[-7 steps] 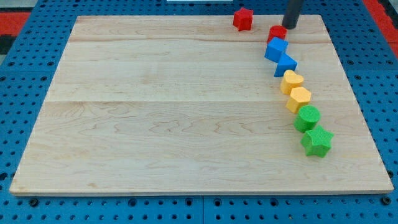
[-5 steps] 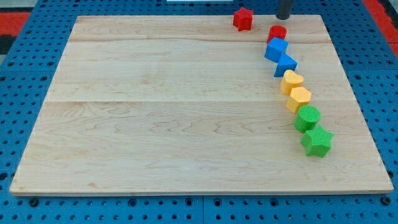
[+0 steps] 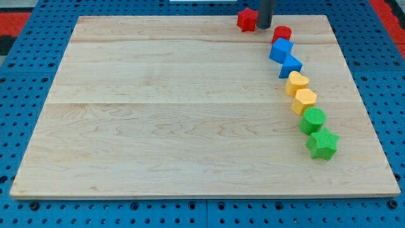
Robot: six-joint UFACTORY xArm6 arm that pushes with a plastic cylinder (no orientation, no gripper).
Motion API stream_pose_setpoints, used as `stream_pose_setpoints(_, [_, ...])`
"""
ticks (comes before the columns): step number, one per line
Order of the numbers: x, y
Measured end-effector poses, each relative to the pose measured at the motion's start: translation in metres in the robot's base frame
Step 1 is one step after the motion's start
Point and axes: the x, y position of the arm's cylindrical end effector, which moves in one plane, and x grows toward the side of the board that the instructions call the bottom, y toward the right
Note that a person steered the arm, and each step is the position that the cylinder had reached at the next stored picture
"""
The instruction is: Slide the red star slightly right
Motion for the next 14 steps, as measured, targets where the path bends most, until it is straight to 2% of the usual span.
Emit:
stream_pose_setpoints(3, [0.019, -0.067])
stream_pose_setpoints(5, [-0.019, -0.091])
stream_pose_setpoints(6, [-0.037, -0.091])
stream_pose_setpoints(14, [-0.036, -0.021])
